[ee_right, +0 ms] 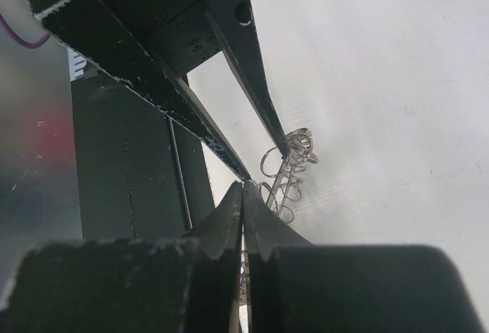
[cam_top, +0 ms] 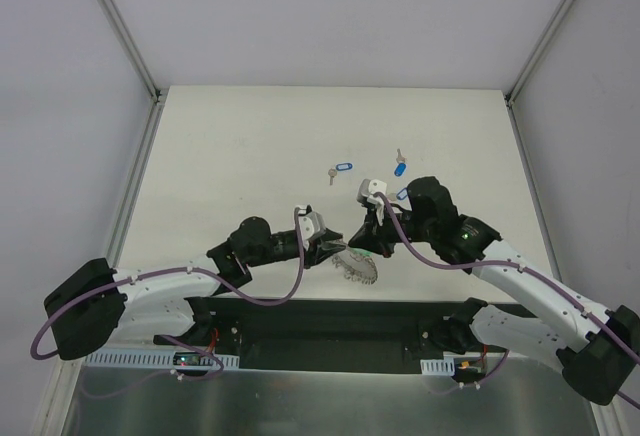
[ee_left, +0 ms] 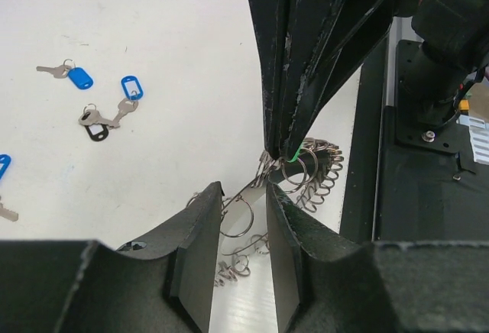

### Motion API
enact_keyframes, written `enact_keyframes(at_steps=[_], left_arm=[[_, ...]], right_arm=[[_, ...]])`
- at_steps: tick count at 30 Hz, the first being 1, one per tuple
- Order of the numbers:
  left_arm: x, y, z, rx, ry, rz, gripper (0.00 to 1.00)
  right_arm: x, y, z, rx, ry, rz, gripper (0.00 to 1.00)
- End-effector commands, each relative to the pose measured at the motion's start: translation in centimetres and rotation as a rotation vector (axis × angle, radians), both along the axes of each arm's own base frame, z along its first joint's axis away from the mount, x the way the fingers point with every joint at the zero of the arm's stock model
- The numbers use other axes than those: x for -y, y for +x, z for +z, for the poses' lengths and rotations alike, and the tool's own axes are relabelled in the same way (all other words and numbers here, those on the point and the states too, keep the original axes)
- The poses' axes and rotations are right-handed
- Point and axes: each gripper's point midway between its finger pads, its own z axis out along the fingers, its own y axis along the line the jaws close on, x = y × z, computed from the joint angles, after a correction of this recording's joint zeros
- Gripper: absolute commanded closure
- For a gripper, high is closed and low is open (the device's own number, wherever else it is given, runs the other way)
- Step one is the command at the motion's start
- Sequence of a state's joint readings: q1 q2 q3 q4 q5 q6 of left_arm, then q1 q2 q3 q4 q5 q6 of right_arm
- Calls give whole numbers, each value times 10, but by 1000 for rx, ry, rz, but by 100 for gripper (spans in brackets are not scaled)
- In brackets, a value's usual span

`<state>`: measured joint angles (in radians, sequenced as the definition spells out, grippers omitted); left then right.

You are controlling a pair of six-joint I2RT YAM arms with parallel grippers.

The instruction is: Put the keys on the keyring

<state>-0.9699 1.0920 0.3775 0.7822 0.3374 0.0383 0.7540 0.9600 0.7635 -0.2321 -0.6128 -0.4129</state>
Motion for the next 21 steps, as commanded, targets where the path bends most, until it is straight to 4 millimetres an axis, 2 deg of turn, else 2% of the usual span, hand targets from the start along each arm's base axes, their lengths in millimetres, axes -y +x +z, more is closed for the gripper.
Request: enact_keyframes(at_steps=[1,9,17,21], left_arm=[[6,-1,13,89,-29,-24,70],[11,-16,14,125,-34,-123,69],[17,-10,6,132,-11,-119,69],[19,-7,8,153,-17,-112,69]], right_arm=[[-3,1,24,59,39,5,99],[-3,1,24,62,39,8,99],[-3,0,27,68,44,13,99],[-3,-1,27,68,43,15,99]])
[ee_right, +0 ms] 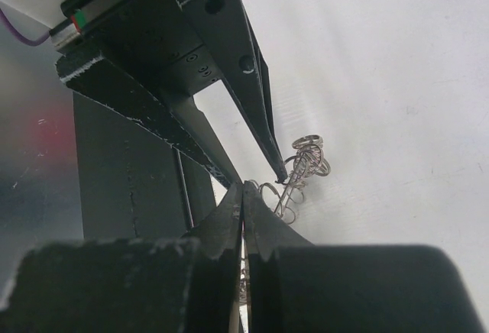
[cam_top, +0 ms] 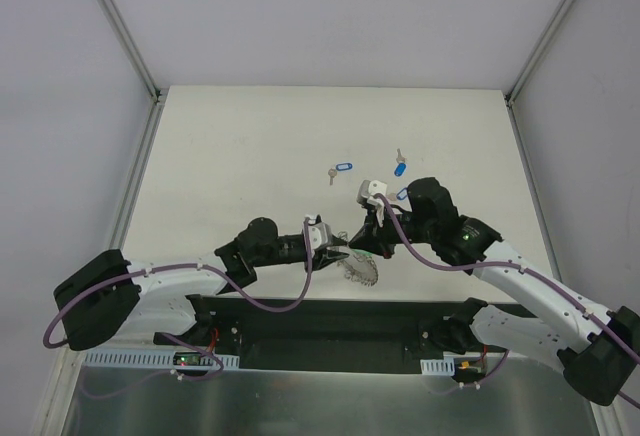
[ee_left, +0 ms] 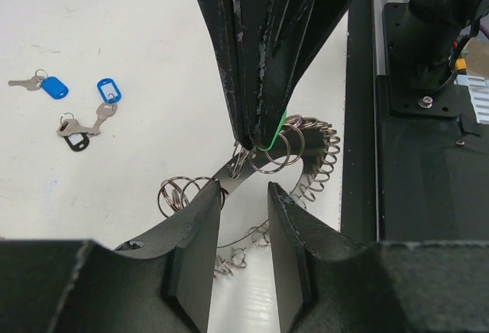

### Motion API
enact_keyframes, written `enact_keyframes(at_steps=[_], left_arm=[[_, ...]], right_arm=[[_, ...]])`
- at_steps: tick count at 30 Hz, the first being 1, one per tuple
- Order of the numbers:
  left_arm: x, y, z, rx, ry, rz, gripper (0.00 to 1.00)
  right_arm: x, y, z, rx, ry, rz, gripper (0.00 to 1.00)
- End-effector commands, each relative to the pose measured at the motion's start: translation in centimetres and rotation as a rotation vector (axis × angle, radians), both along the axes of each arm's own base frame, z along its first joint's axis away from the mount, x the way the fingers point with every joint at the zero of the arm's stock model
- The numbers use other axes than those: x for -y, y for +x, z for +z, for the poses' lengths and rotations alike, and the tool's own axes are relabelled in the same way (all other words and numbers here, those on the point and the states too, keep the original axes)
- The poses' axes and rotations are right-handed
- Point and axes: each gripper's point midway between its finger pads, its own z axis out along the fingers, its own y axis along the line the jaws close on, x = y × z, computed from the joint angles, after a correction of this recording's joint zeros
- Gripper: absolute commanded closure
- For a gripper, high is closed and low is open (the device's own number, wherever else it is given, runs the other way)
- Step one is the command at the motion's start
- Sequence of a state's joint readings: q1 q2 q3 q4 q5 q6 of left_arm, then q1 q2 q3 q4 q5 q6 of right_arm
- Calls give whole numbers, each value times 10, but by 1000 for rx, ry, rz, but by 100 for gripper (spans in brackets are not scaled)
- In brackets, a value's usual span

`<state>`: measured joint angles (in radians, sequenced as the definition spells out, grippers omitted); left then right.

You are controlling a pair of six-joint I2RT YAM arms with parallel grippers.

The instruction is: Put the keys on the keyring

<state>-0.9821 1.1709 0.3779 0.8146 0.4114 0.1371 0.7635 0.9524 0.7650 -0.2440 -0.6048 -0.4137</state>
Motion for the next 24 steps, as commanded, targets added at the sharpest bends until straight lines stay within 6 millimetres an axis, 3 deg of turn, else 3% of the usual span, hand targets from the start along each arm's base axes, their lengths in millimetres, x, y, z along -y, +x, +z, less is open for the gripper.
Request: enact_keyframes(at_steps=[1,12,24], left_arm=[[10,3,28,91,-79,-20,69],[12,4,34,123,-107,-23,70],[13,2,26,107,-89,-33,97]], right_arm=[[-4,2,27,67,48,13,99],[-4,2,25,67,44,14,99],[0,3,27,80,46,-4,99]])
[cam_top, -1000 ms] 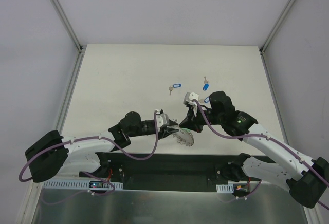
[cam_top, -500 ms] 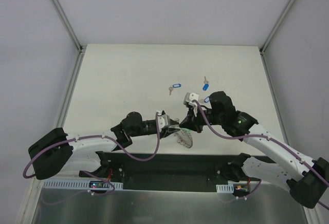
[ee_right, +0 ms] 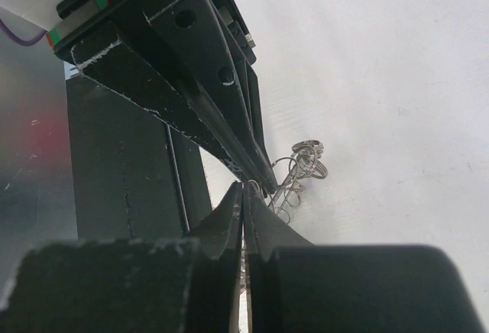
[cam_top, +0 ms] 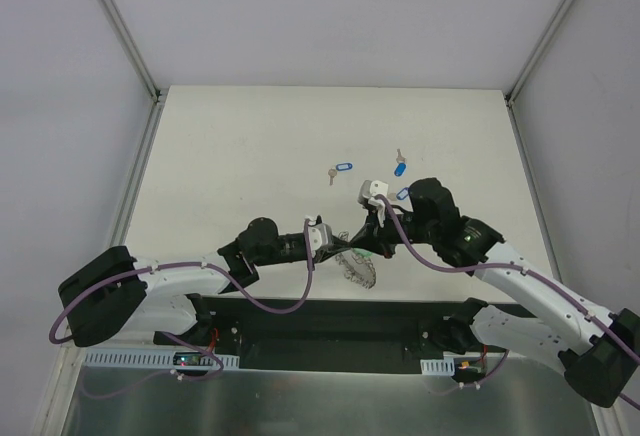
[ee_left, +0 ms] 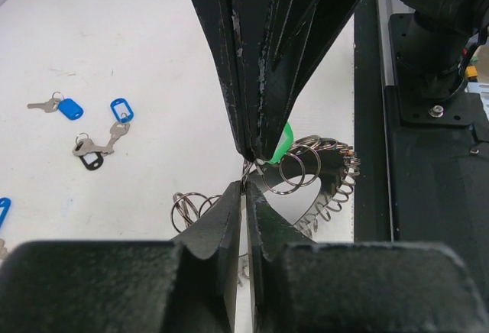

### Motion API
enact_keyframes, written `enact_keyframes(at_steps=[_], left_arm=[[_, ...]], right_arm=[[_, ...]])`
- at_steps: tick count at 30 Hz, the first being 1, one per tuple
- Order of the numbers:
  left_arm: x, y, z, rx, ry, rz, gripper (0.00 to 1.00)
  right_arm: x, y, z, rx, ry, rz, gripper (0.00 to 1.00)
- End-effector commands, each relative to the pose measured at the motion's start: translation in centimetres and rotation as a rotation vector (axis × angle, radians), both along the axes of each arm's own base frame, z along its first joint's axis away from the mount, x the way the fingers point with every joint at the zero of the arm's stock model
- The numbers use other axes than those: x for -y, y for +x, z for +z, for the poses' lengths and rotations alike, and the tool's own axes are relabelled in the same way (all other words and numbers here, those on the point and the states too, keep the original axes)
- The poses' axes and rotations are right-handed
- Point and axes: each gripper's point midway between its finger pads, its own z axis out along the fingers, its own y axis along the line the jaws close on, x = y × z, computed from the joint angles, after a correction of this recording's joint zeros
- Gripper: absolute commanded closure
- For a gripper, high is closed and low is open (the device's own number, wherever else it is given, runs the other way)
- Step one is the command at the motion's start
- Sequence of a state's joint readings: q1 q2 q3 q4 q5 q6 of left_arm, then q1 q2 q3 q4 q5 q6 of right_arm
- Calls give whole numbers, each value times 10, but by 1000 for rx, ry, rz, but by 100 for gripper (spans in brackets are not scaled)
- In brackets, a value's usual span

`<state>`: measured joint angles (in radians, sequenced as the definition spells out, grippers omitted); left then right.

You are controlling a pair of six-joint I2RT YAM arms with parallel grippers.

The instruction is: Put the keys on the keyring

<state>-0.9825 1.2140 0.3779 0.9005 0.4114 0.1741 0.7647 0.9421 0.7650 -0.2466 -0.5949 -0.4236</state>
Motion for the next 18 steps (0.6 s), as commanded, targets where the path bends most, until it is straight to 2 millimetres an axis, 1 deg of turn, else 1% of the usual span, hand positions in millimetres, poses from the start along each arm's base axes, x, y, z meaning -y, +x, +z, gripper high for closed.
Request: enact_keyframes(at_steps=[1,5,7,9,18], left_arm=[[7,-4,22,48,-63,-30,99],[5,-5,27,53,-75,-25,100],[4,-6,31,58,-86,-20,100],[1,-4,30,59,-85,-4,100],[-6,-3,33,89,-100,50,100]], right_arm=[[-1,2,26,63,45,-3,99],[2,3,25,68,33,-22,99],[6,7,21,71,13,-55,99],[11,13,20,77,-4,-98,99],[28,24,8,60,-67,-239,99]])
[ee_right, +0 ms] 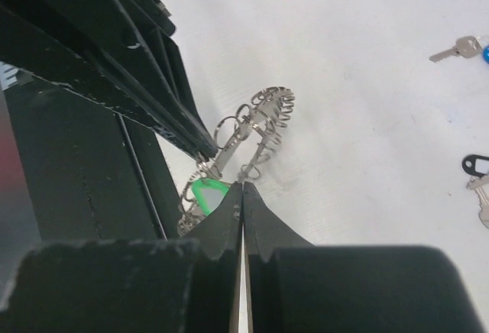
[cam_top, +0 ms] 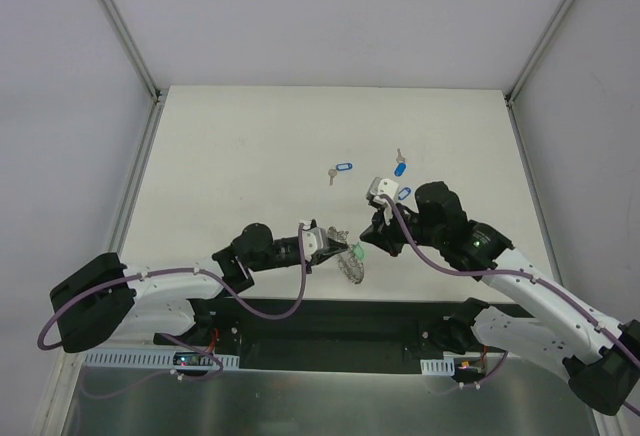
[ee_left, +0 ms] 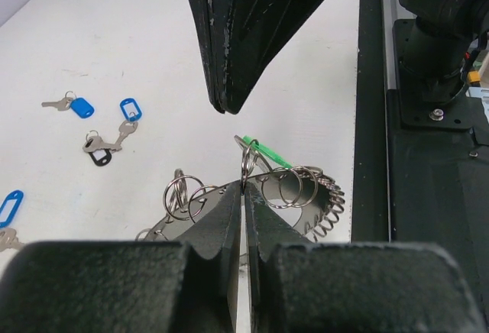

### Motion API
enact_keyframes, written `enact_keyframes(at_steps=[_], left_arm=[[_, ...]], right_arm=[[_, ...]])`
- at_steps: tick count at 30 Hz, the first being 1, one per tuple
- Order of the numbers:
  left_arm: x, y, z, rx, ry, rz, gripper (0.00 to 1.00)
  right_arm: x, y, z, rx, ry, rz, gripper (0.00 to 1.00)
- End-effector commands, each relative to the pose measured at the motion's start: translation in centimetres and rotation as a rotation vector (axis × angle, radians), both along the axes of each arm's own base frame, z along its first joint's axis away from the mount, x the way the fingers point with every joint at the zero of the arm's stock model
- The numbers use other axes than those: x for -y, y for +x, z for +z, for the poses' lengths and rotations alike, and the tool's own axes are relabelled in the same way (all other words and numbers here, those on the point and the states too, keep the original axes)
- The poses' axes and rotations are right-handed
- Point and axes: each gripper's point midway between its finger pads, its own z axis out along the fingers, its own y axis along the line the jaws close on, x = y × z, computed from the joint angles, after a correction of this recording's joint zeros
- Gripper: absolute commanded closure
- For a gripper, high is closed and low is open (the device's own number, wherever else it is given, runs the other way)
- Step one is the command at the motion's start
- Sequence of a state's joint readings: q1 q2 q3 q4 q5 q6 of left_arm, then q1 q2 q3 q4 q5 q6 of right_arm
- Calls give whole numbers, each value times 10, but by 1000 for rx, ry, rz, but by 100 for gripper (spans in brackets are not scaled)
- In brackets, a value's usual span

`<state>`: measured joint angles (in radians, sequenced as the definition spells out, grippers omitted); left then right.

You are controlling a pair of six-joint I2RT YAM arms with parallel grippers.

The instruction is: Put the keys on the keyring

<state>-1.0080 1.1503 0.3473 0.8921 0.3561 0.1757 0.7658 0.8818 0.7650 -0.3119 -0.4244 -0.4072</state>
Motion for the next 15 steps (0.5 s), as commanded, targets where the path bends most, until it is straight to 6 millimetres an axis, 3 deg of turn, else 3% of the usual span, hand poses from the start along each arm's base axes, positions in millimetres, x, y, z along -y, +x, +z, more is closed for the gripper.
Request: enact_keyframes(at_steps=[1,7,10,12,15], left_arm=[[0,0,29,77,-87,17,100],[2,-1,29,80,-91,22,100],[2,-1,29,84,-90,24,100],[2,-1,28,84,-87,25,100],[2,0,27,80,-80,29,100]], right_arm=[[8,9,10,13,-5,-95,99],[7,8,9,-8,6,-101,99],[2,1,13,-19,43,-67,87],[-3,-5,19,-31,80,-33,75],[-10,-13,21,-56,103,17,69]])
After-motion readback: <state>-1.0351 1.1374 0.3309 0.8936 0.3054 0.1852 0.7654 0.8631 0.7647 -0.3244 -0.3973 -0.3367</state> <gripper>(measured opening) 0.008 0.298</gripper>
